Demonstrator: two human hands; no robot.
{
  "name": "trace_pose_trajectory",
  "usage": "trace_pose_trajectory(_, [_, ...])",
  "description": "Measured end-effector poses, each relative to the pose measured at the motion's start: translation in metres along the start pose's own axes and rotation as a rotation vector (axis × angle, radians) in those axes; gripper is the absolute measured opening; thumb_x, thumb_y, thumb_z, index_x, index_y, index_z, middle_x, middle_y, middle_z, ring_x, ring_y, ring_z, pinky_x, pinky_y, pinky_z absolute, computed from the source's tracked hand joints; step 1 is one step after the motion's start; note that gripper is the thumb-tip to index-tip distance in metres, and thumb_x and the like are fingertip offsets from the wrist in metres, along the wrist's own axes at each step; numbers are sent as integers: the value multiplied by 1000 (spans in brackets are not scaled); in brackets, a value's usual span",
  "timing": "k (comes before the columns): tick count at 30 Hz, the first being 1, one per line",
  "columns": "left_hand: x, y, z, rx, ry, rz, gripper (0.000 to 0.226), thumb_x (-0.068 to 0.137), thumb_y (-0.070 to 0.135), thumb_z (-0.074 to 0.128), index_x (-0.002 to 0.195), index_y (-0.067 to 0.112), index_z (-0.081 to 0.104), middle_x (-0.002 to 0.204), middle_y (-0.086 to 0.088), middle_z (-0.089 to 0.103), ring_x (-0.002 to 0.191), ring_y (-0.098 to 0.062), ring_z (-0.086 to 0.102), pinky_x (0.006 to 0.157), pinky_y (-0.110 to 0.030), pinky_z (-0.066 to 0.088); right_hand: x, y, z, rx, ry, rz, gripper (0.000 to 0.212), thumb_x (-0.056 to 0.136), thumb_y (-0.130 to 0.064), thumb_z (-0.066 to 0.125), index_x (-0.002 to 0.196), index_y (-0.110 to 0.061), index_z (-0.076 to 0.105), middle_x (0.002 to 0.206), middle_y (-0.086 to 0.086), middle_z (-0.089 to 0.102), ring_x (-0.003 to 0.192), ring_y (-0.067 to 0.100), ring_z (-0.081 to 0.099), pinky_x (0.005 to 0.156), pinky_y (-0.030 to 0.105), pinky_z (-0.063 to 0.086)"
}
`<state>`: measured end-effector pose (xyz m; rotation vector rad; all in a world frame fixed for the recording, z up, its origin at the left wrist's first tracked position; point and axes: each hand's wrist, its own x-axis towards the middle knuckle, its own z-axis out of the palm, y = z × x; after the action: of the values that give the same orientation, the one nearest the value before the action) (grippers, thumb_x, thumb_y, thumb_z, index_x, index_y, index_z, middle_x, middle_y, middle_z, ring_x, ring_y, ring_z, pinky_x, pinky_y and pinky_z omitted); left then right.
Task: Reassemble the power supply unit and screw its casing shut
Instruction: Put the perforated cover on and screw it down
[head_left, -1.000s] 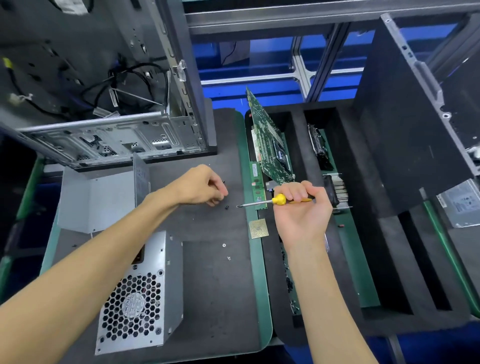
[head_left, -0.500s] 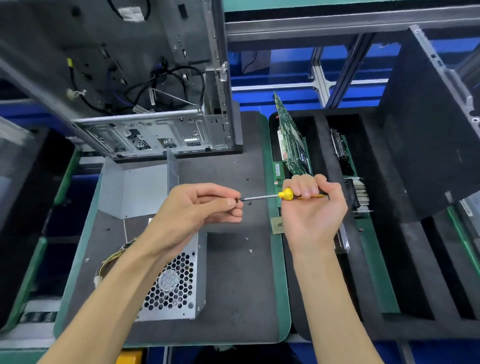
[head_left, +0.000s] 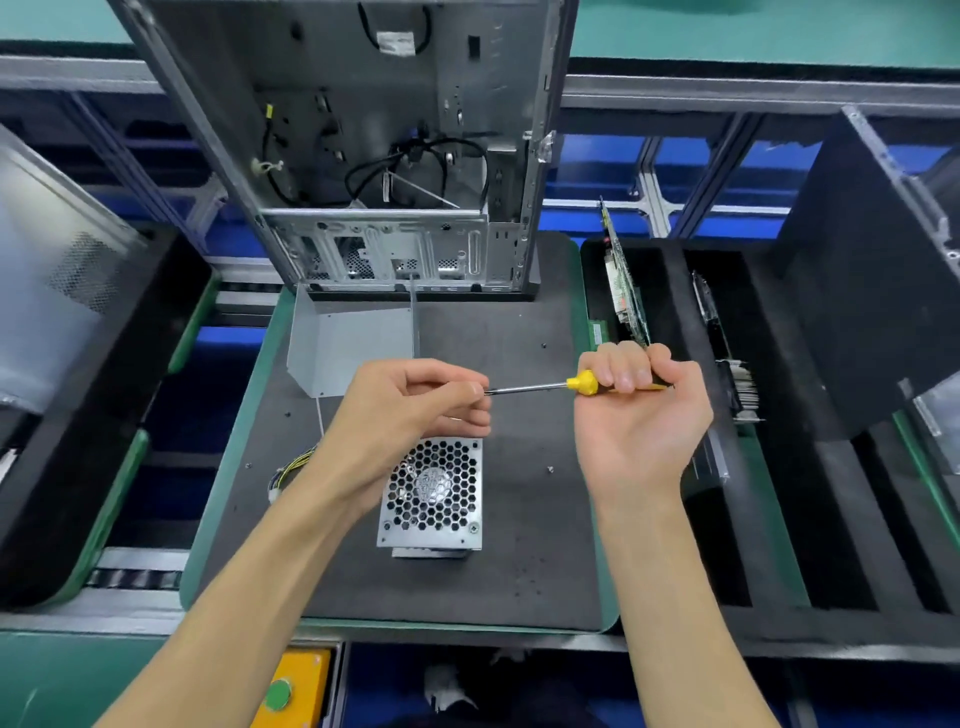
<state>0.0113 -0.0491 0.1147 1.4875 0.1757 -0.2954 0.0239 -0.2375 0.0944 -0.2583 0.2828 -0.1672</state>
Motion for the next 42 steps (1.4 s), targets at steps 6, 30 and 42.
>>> trace_pose_trajectory(6, [-27, -7, -23, -2, 46, 82, 9, 86, -6, 71, 90, -1, 77, 86, -23, 75, 77, -28, 75, 71, -28, 61, -29, 23, 5, -3, -52, -1, 22, 79, -6, 41, 69, -21, 28, 67, -4, 24, 57, 15, 26, 57, 25, 32])
trace_pose_trajectory(30, [-52, -89, -55, 181, 149, -203, 60, 80, 57, 75, 128, 24, 60, 109, 11, 74, 101, -1, 68, 82, -28, 56, -54, 10, 21, -406, -207, -226, 17, 84, -20, 44, 67, -16, 43, 60, 1, 26, 56, 21, 20, 54, 31, 25])
trace_pose_trajectory(42, [-52, -95, -48, -85, 85, -161, 30, 88, 18, 76, 117, 18, 69, 101, 1, 80, 94, -10, 75, 72, -18, 54, -32, 39, 22, -730, -374, -210, 25, 96, -23, 37, 74, -14, 45, 58, 0, 30, 56, 20, 22, 55, 29, 27])
